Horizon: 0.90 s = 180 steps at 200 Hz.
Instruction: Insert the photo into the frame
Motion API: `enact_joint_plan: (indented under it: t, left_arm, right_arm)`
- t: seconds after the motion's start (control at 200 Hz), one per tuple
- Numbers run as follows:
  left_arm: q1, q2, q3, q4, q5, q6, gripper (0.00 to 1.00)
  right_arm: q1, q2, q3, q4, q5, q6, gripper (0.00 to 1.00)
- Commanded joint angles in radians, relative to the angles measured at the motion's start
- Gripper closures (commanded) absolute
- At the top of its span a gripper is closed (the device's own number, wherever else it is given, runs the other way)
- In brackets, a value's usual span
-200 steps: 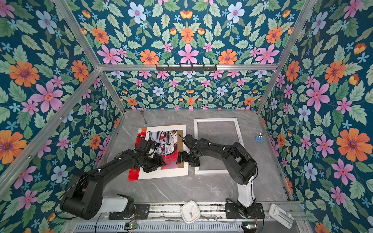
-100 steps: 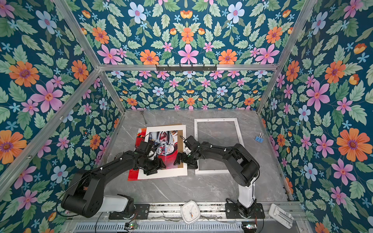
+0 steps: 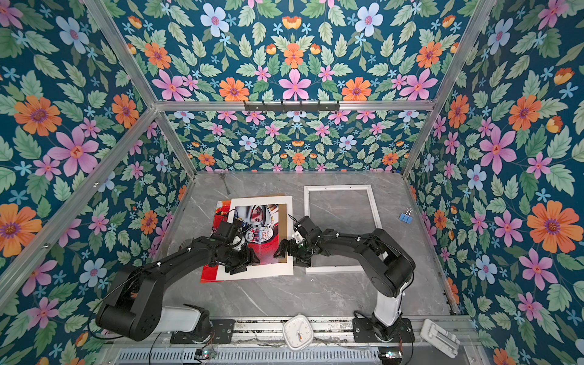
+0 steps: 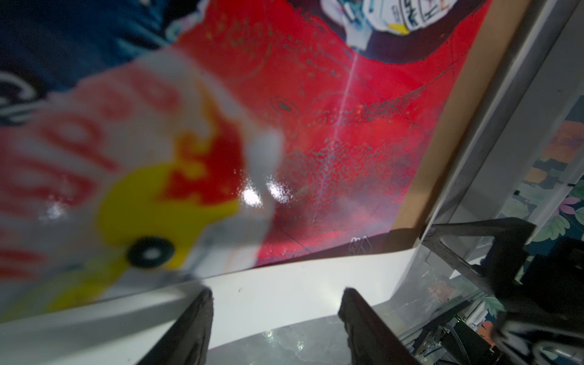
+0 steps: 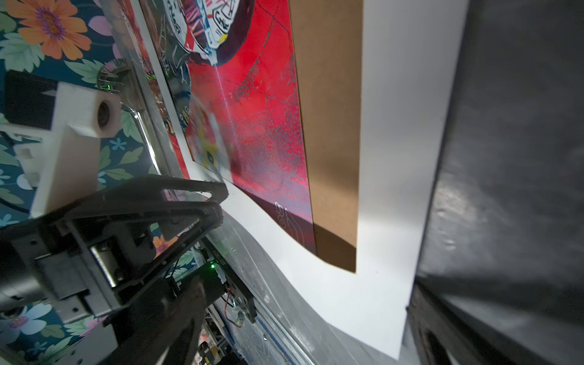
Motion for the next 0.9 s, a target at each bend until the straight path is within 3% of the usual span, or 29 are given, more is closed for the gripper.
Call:
enact_joint_plan:
  t: [0.0,0.28,0.895]
  left_arm:
    - [-0.001,0.007,-0.021,-0.019,-0.041,0.011,0.32]
    - [-0.002,-0.004,-0.036,-0.016,-0.044,0.011,0.33]
    - [-0.003,-0.001,-0.044,-0.007,-0.037,0.018,0.33]
  right_arm:
    - [-0.005,-0.009,-0.037,0.136,-0.046,0.082,0.01]
    - [-0.024,-0.05,-0.131,0.339,-0.1,0.183,0.01]
    - [-0.027,-0.114,-0.234,0.544,-0.124,0.233,0.01]
